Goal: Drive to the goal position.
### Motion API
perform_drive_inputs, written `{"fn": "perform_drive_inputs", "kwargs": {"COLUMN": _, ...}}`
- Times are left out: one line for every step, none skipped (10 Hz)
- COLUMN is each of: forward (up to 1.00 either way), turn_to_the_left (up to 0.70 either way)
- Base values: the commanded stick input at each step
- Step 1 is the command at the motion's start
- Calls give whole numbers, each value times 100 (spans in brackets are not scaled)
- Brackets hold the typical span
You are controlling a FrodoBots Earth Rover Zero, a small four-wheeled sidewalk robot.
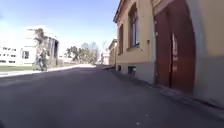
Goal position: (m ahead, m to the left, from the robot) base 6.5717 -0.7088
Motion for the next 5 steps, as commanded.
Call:
{"fn": "perform_drive_inputs", "kwargs": {"forward": 70, "turn_to_the_left": 35}}
{"fn": "perform_drive_inputs", "kwargs": {"forward": 70, "turn_to_the_left": 35}}
{"fn": "perform_drive_inputs", "kwargs": {"forward": 70, "turn_to_the_left": 35}}
{"fn": "perform_drive_inputs", "kwargs": {"forward": 70, "turn_to_the_left": 35}}
{"fn": "perform_drive_inputs", "kwargs": {"forward": 70, "turn_to_the_left": 35}}
